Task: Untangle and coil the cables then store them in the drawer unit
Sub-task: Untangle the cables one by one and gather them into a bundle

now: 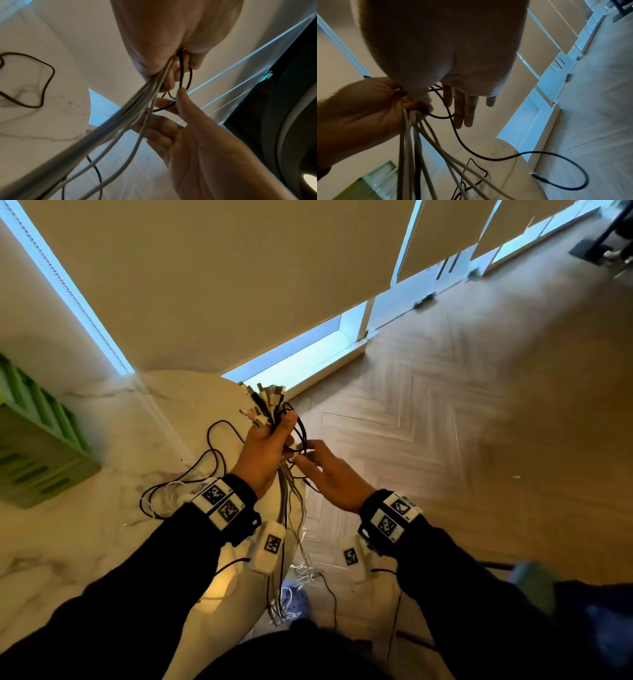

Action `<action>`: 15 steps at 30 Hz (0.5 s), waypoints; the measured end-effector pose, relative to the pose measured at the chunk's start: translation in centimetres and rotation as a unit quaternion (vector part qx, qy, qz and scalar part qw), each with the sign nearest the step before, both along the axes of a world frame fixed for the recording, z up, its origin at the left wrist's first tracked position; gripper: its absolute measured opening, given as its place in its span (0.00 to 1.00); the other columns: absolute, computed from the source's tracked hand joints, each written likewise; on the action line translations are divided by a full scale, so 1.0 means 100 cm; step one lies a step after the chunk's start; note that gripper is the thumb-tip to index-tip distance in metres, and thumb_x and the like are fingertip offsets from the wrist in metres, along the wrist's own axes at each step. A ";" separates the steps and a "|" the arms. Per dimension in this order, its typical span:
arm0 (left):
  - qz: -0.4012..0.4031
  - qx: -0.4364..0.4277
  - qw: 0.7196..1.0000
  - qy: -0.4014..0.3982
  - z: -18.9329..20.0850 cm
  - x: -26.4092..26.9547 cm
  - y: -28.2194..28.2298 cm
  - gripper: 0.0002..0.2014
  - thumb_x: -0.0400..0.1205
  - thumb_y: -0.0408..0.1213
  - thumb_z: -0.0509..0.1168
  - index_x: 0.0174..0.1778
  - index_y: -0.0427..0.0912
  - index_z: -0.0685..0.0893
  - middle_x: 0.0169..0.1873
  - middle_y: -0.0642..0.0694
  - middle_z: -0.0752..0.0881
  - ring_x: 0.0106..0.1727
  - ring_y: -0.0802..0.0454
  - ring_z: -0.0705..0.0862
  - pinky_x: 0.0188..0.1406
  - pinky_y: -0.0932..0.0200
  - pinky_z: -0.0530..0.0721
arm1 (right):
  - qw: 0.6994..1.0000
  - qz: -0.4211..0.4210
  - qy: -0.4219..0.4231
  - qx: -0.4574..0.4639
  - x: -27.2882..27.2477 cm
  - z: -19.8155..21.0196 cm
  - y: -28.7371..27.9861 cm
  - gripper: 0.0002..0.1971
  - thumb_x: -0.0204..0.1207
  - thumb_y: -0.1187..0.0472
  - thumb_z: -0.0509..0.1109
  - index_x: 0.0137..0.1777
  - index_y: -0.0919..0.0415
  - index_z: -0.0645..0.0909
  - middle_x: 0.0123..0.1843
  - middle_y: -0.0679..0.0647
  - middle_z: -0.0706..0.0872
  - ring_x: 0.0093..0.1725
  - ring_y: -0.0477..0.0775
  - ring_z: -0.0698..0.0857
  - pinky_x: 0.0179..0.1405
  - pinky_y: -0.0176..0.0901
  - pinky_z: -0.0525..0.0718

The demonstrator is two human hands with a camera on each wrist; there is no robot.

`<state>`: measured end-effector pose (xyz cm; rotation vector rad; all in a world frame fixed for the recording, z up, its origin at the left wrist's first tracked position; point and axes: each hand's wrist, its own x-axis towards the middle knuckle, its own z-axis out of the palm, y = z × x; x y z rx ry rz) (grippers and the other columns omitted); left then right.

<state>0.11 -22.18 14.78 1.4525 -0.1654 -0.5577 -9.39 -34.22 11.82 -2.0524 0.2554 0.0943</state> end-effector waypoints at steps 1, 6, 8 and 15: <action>-0.002 0.002 1.000 -0.001 0.001 0.000 -0.003 0.11 0.87 0.44 0.66 0.41 0.46 0.85 0.29 0.48 0.74 0.32 0.57 0.76 0.30 0.65 0.79 | 1.000 -0.006 -0.017 -0.007 0.001 0.000 0.000 0.17 0.90 0.48 0.55 0.73 0.56 0.68 0.64 0.56 0.87 0.56 0.48 0.86 0.53 0.42 0.85; -0.009 0.007 1.000 -0.004 -0.001 0.008 -0.009 0.13 0.87 0.49 0.66 0.38 0.47 0.81 0.28 0.52 0.74 0.31 0.57 0.74 0.33 0.61 0.76 | 0.995 -0.056 -0.075 -0.023 0.000 0.005 -0.030 0.10 0.91 0.53 0.55 0.58 0.56 0.76 0.43 0.53 0.88 0.41 0.47 0.90 0.49 0.42 0.88; -0.004 0.022 1.000 -0.007 -0.002 0.010 -0.011 0.14 0.87 0.51 0.64 0.39 0.48 0.80 0.27 0.54 0.75 0.32 0.57 0.74 0.35 0.59 0.76 | 0.993 -0.071 -0.096 -0.017 0.000 0.009 -0.049 0.11 0.90 0.53 0.57 0.61 0.54 0.78 0.35 0.53 0.84 0.33 0.51 0.86 0.40 0.42 0.87; 0.011 -0.045 0.999 0.026 0.005 0.011 -0.016 0.19 0.92 0.49 0.55 0.36 0.48 0.73 0.23 0.58 0.73 0.28 0.58 0.71 0.32 0.60 0.68 | 0.974 -0.058 0.140 -0.170 -0.008 -0.034 -0.141 0.14 0.90 0.58 0.57 0.68 0.55 0.81 0.50 0.55 0.88 0.51 0.57 0.88 0.54 0.46 0.82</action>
